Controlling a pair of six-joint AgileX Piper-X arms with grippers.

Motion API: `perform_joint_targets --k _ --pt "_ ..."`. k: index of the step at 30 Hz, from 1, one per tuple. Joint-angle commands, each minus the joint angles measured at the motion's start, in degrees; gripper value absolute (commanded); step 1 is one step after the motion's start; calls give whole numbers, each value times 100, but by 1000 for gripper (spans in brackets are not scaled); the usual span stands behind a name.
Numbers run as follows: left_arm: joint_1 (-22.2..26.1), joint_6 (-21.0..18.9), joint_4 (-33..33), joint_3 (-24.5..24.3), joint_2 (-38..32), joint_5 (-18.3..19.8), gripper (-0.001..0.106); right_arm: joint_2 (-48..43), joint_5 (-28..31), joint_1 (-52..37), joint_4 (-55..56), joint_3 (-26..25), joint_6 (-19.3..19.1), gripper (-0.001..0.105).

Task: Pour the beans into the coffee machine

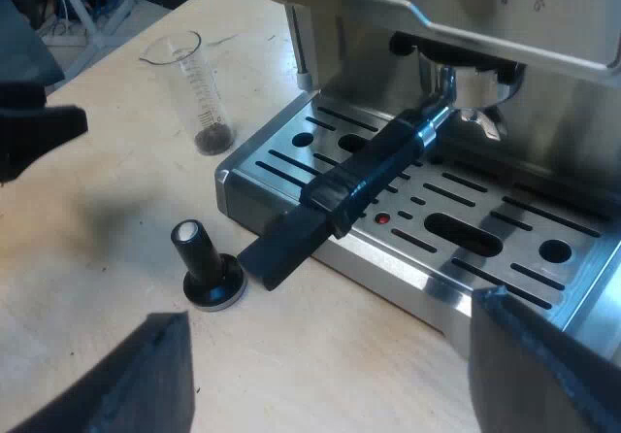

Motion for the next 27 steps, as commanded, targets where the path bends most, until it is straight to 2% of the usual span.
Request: perform_joint_targets --k 1,5,17,24,27 --pt "-15 2 -375 -1 109 120 94 -17 20 12 -72 -74 -42 62" --pt "-15 223 -801 -1 512 227 94 -17 21 12 -72 -74 -42 62" --pt "-15 202 -2240 -1 1830 202 94 -17 21 12 -72 -74 -42 62" --pt "-15 202 -2607 -1 2267 -3 94 -17 21 12 -72 -74 -42 62" --pt "-15 202 -3036 -13 2621 -3 94 -17 21 12 -72 -74 -42 62"
